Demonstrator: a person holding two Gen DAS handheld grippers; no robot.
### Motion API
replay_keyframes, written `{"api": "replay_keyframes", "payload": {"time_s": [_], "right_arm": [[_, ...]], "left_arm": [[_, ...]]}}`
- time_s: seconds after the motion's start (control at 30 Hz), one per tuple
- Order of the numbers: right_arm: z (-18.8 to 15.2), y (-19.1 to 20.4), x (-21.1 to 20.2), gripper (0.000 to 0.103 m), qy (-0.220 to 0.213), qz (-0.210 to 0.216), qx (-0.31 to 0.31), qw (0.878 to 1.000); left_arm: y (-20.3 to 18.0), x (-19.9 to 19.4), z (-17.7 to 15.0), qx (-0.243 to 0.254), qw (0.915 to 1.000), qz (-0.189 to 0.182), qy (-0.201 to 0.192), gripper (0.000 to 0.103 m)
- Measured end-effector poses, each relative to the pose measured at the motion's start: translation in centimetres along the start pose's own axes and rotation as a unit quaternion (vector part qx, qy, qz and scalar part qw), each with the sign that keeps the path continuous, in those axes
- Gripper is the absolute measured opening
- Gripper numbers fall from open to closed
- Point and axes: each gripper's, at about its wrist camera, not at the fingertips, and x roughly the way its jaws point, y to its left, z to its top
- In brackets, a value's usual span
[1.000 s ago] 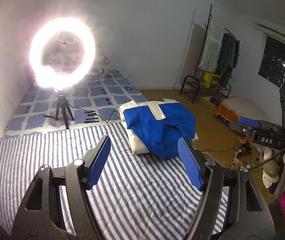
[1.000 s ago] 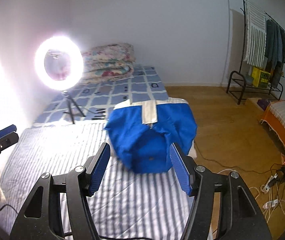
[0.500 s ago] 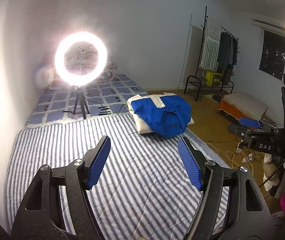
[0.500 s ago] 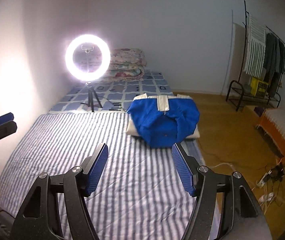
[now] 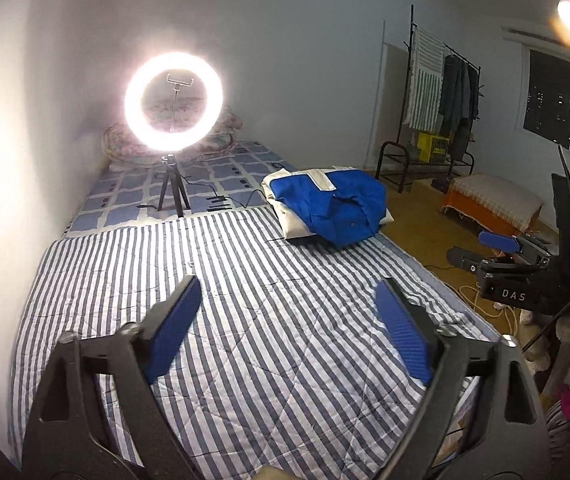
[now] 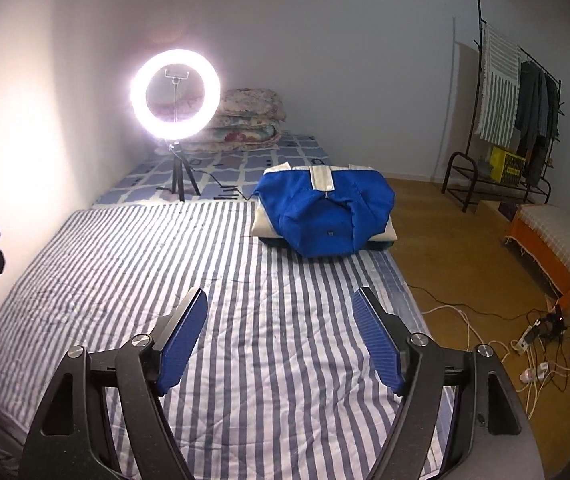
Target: Fold large clothes
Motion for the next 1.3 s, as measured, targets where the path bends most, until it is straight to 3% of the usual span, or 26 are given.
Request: {"api": "replay_keyframes", "payload": {"time_s": [0.17, 0.63, 0.9, 1.3], "right_arm": [[-1.0, 0.1, -0.2, 0.081, -0.007, -0.017, 0.003, 1.0], [-1.5, -0.4, 0.5, 0.082, 0.003, -0.009, 0.019, 1.0], [-1.9, -1.6, 0.4, 0.082, -0.006, -0.006, 0.073, 0.997], [-2.0, -1.3, 0.9, 0.082, 0.002, -0.007, 0.066, 0.998]], "left_arm": [[-0.2, -0.1, -0.6, 0.011, 0.9999, 0.011, -0.003, 0.102], [-0.1, 1.6, -1.8, 0.018, 0.9975, 0.062, 0.029, 0.103], [0.0, 1.3, -2.1, 0.018, 0.9972, 0.068, 0.025, 0.103], [-0.7, 0.7, -2.4, 0.027, 0.9967, 0.075, 0.019, 0.103]]}}
